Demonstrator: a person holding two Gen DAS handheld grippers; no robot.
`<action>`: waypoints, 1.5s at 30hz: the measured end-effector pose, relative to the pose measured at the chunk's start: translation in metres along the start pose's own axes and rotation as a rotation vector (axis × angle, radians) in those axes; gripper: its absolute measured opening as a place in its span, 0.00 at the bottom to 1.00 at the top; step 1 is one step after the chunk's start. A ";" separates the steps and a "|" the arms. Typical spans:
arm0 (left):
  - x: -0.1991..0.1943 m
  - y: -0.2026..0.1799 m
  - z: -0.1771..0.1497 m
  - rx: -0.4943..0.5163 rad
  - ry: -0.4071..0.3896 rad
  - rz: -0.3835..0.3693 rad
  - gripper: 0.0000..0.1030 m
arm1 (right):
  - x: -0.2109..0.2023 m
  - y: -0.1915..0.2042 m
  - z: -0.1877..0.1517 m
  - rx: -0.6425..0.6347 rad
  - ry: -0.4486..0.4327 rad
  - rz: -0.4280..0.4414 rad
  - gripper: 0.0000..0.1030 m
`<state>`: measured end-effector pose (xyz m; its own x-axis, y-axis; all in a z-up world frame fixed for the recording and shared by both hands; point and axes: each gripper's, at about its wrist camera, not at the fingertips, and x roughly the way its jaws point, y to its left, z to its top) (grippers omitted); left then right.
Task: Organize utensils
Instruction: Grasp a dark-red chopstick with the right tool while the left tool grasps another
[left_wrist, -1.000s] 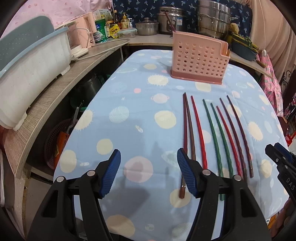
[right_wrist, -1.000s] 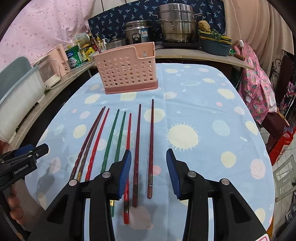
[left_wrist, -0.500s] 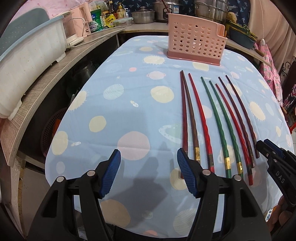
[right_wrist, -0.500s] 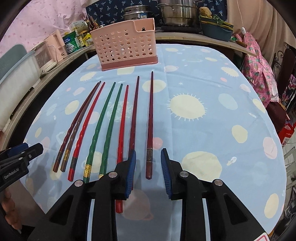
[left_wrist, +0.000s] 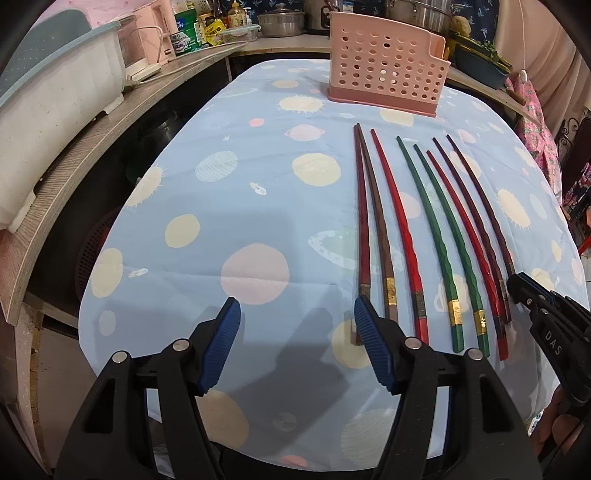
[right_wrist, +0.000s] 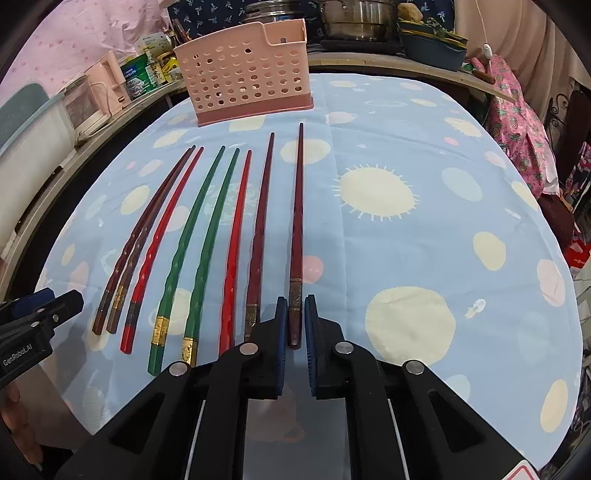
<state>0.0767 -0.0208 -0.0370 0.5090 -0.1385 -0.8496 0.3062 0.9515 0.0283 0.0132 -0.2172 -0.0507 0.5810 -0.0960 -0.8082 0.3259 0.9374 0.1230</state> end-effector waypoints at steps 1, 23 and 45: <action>0.000 0.000 -0.001 -0.001 0.002 -0.007 0.62 | 0.000 0.000 0.000 0.001 -0.001 0.000 0.07; 0.020 -0.009 -0.004 -0.004 0.031 -0.028 0.61 | -0.003 -0.002 -0.005 0.012 -0.001 0.006 0.07; 0.016 -0.011 -0.003 0.004 0.036 -0.045 0.08 | -0.004 -0.003 -0.006 0.017 0.000 0.009 0.07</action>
<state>0.0794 -0.0323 -0.0526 0.4652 -0.1715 -0.8684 0.3318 0.9433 -0.0085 0.0060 -0.2179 -0.0515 0.5841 -0.0877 -0.8070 0.3336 0.9322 0.1402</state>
